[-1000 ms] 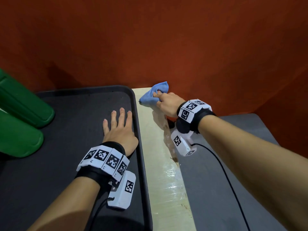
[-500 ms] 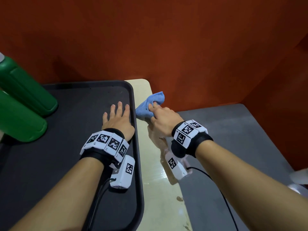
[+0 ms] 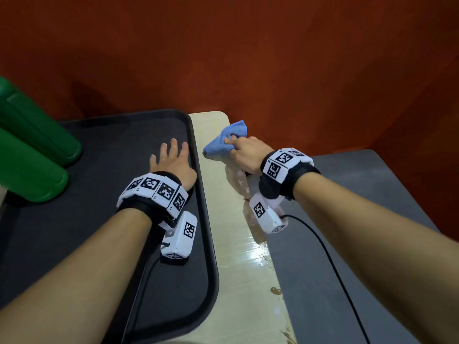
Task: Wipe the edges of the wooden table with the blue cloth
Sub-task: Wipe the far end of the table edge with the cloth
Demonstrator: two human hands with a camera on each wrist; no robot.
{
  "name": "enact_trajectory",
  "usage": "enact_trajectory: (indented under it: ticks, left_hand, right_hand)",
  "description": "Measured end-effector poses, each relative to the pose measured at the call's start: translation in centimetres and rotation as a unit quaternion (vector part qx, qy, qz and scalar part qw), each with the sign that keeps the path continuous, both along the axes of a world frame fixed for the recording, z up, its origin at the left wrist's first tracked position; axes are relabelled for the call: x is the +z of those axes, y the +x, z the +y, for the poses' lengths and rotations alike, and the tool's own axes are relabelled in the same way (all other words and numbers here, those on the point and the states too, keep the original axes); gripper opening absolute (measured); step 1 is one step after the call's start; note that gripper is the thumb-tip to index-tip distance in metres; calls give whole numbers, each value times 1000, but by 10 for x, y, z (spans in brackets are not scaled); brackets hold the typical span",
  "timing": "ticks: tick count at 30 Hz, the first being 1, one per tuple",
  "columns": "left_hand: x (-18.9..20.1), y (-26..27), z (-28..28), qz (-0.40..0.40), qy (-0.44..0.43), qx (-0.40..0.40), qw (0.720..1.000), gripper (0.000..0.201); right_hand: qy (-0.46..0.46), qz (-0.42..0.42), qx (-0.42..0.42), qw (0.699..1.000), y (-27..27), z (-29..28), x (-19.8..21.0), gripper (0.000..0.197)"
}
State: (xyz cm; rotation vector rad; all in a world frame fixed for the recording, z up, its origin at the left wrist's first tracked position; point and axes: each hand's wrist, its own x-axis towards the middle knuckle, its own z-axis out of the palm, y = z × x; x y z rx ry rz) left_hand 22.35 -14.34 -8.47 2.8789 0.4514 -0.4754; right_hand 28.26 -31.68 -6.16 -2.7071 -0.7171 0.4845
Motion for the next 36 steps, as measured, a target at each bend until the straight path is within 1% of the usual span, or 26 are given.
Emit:
enact_trajectory:
  ticks: [3,6,9,12,16,18,22,26,28,32,36]
  left_hand:
    - [3,-9,1,-35,6,-8,999,73]
    - [10,-26,-11,-54,-9,-17,998,69]
    - [13,-42,-32,-49,-41,-16,998,59]
    - [8,-57,-45,-45,-44,-4,998,63]
    - [3,-68,-48,-43,-34,-8,998,66]
    - [1,-68,-48,-43,-31,-8,999,66]
    - [0,-67,-49,-42,-24,-4,999,66]
    - [-1,-68,-50,-39,-27,-8,999,65]
    - [-1,-68,-50,-39,-24,-9,999,65]
    - [-2,-67,-49,-40,-25,-7,999,65]
    - [3,-68,-47,-39,-39,-6,998,64]
  right_hand:
    - [1,18,-16,1000,9,1,3,40]
    - [4,17,-8,1000,0,-4,3,34]
    - [1,23,7,1000,-23,-13,4,29]
    - [-4,24,17,1000,-54,-24,5,34]
    - [-9,11,15,1000,-93,-35,5,25]
    - [-9,2,19,1000,-104,-38,5,23]
    - [-22,9,12,1000,-95,-34,7,24]
    - [-28,16,16,999,-66,-25,4,35]
    - [-27,24,20,999,-64,-24,4,38]
    - [4,27,5,1000,-92,-35,2,34]
    - [38,28,17,999,-134,-53,3,33]
